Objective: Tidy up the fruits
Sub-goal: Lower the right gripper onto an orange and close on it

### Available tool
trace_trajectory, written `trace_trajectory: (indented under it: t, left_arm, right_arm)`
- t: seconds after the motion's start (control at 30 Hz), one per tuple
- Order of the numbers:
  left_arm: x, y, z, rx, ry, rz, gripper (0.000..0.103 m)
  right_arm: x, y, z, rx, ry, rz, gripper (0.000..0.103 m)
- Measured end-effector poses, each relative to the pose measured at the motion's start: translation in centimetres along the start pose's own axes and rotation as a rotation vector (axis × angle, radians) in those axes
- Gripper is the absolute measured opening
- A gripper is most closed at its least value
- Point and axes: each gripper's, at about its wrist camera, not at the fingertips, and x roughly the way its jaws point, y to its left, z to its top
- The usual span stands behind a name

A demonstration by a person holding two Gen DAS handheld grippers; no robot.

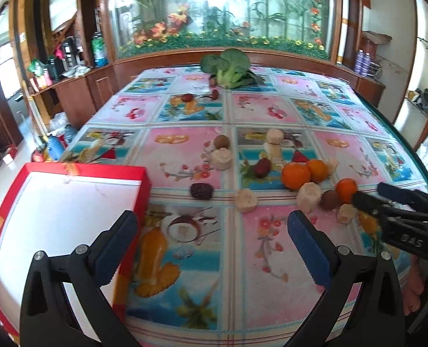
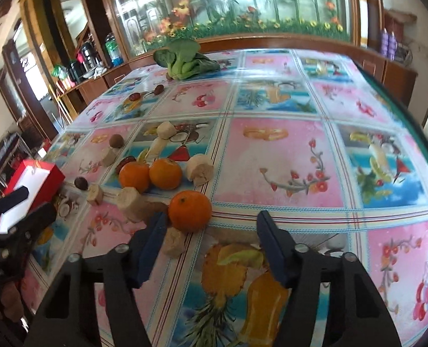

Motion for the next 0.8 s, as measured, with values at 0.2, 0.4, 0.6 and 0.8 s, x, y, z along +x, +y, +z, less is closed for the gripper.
trace_trajectory:
  t: [0.2, 0.4, 0.6, 0.8]
  left_arm:
    - [0.6, -2.4, 0.9, 0.092, 0.014, -0.073, 0.103]
    - [1.9, -4.0, 1.0, 0.146, 0.061, -0.131, 0.093]
    - [3.2, -4.7, 0.9, 0.156, 0.120, -0.180, 0.077]
    - [4.0, -5.7, 1.6, 0.159, 0.143, -0.209, 0.073]
  right_arm:
    - [0.7, -0.2, 0.6, 0.059, 0.024, 0.059, 0.058]
    - [2.0, 0.1, 1.2, 0.083, 0.075, 0.100, 0.037]
    - [1.9, -0.1, 1.1, 0.105, 0.094, 0.132, 0.032]
    - [0.7, -2.2, 1.3, 0.217, 0.043, 0.161, 0.032]
